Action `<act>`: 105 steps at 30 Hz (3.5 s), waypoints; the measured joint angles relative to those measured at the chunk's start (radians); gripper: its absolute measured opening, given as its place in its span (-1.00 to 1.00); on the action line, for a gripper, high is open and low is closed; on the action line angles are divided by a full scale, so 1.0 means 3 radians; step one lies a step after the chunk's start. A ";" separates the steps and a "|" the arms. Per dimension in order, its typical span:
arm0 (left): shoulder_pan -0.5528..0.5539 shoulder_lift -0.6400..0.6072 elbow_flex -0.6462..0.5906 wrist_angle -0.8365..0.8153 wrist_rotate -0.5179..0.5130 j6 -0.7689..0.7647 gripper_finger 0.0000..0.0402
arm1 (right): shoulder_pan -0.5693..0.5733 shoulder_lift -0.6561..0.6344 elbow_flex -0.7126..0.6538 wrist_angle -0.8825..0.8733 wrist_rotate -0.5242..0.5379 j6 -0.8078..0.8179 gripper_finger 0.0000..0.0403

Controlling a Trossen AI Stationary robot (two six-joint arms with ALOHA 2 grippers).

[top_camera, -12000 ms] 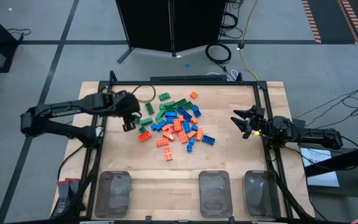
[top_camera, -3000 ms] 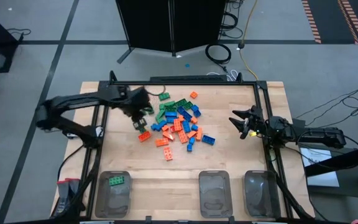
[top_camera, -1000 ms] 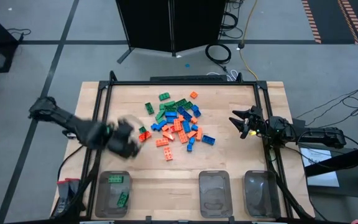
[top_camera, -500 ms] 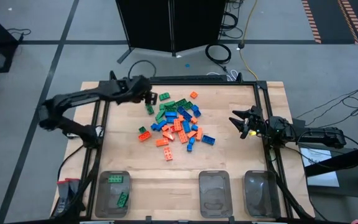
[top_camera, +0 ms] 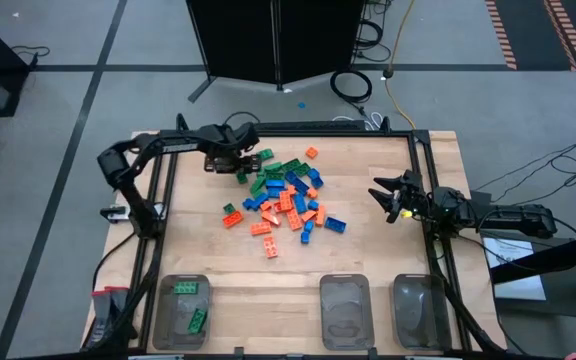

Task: Sort blocks
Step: Put the green game piece into the left black bin

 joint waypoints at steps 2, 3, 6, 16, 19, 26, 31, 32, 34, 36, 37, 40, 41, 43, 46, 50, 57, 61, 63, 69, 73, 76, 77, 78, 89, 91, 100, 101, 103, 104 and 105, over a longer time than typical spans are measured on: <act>0.0000 0.0004 0.0000 -0.0019 -0.0021 -0.0096 0.19 | 0.0000 0.0000 0.0000 0.0000 -0.0001 -0.0012 0.18; 0.0000 0.0006 0.0000 -0.0023 -0.0064 -0.0107 0.19 | 0.0000 0.0000 0.0000 0.0000 0.0000 -0.0012 0.18; 0.0000 0.0006 0.0000 -0.0021 -0.0115 -0.0202 0.19 | 0.0000 0.0000 0.0000 0.0000 -0.0008 -0.0012 0.18; -0.0014 0.0186 0.0005 0.0168 -0.0169 -0.0458 0.19 | 0.0000 0.0000 0.0000 -0.0001 -0.0013 -0.0026 0.18; -0.0062 0.0264 0.0003 0.0114 -0.0153 -0.0497 0.19 | 0.0000 0.0000 0.0000 -0.0001 -0.0014 -0.0027 0.18; -0.0109 0.0407 0.0003 0.0210 -0.0099 -0.0631 0.19 | 0.0000 0.0001 0.0000 -0.0001 -0.0014 -0.0066 0.18; -0.0109 0.0501 0.0016 0.0188 -0.0043 -0.0627 -0.01 | 0.0000 0.0001 0.0000 -0.0001 -0.0013 -0.0113 0.18; -0.0114 0.0508 0.0015 0.0187 -0.0042 -0.0624 -0.09 | 0.0000 0.0001 0.0000 -0.0001 -0.0014 -0.0120 0.18; -0.0128 0.0508 0.0015 0.0211 -0.0047 -0.0557 -0.26 | 0.0000 0.0001 0.0000 -0.0001 -0.0014 -0.0124 0.18; -0.0136 0.0490 0.0019 0.0211 -0.0049 -0.0440 -0.36 | -0.0001 0.0001 0.0000 -0.0001 -0.0014 -0.0122 0.18; -0.0141 0.0486 0.0024 0.0207 -0.0049 -0.0376 -0.36 | 0.0000 0.0001 0.0000 -0.0001 -0.0014 -0.0122 0.18; -0.0153 0.0456 0.0049 0.0181 -0.0029 -0.0252 -0.36 | -0.0001 0.0001 0.0000 -0.0001 -0.0014 -0.0125 0.18; -0.0164 0.0438 0.0075 0.0153 0.0011 -0.0227 -0.36 | 0.0000 0.0001 0.0000 -0.0001 -0.0014 -0.0125 0.18; -0.0184 0.0364 0.0137 0.0071 0.0013 -0.0105 -0.36 | 0.0000 0.0001 0.0000 -0.0001 -0.0013 -0.0126 0.18; -0.0197 0.0228 0.0238 -0.0037 -0.0053 -0.0002 -0.36 | -0.0001 0.0001 0.0000 -0.0001 -0.0013 -0.0127 0.18; -0.0266 -0.0060 0.0438 -0.0257 -0.0093 0.0255 -0.36 | -0.0001 0.0001 0.0000 -0.0001 -0.0013 -0.0127 0.18; -0.0888 -0.0818 0.0680 -0.1021 0.0045 0.0871 -0.36 | 0.0000 0.0001 0.0000 -0.0001 -0.0012 -0.0127 0.18; -0.1554 -0.1294 0.0684 -0.1565 0.0235 0.0556 -0.36 | 0.0000 0.0001 0.0000 0.0000 -0.0013 -0.0127 0.18; -0.1968 -0.1504 0.0684 -0.1788 0.0298 0.0289 -0.36 | -0.0001 0.0001 0.0000 0.0000 -0.0013 -0.0119 0.18; -0.3139 -0.1787 0.0684 -0.1860 0.0260 -0.0582 -0.36 | -0.0001 0.0001 0.0000 0.0000 -0.0013 -0.0115 0.18; -0.3726 -0.1668 0.0684 -0.1859 0.0246 -0.0714 -0.36 | -0.0001 0.0001 0.0000 0.0000 -0.0012 -0.0042 0.18; -0.4089 -0.1475 0.0682 -0.1849 0.0274 -0.0714 -0.36 | -0.0001 0.0001 0.0000 0.0000 -0.0012 0.0034 0.18; -0.4191 -0.1413 0.0680 -0.1823 0.0306 -0.0717 -0.36 | 0.0000 0.0001 0.0000 0.0000 -0.0011 0.0051 0.18; -0.4287 -0.1350 0.0680 -0.1771 0.0327 -0.0718 -0.36 | 0.0000 0.0001 0.0000 0.0000 -0.0011 0.0055 0.18; -0.4799 -0.0757 0.0678 -0.1331 0.0336 -0.0783 -0.36 | -0.0001 0.0001 0.0000 0.0000 -0.0011 0.0063 0.18; -0.4884 -0.0704 0.0678 -0.1322 0.0341 -0.0861 -0.36 | -0.0001 0.0001 0.0000 0.0000 -0.0011 0.0063 0.18; -0.5344 -0.0673 0.0417 -0.1035 0.0467 -0.1735 -0.36 | 0.0000 0.0001 0.0000 0.0000 -0.0011 0.0063 0.18; -0.5360 -0.0673 0.0390 -0.1038 0.0486 -0.1857 -0.36 | 0.0000 0.0001 0.0000 0.0000 -0.0011 0.0063 0.18; -0.5380 -0.0673 0.0357 -0.1056 0.0489 -0.2028 -0.31 | -0.0001 0.0001 0.0000 0.0000 -0.0011 0.0063 0.18; -0.5383 -0.0673 0.0345 -0.1062 0.0489 -0.2081 -0.23 | 0.0000 0.0001 0.0000 0.0000 -0.0011 0.0063 0.18; -0.5382 -0.0673 0.0339 -0.1069 0.0489 -0.2110 -0.13 | 0.0000 0.0001 0.0000 0.0000 -0.0011 0.0063 0.18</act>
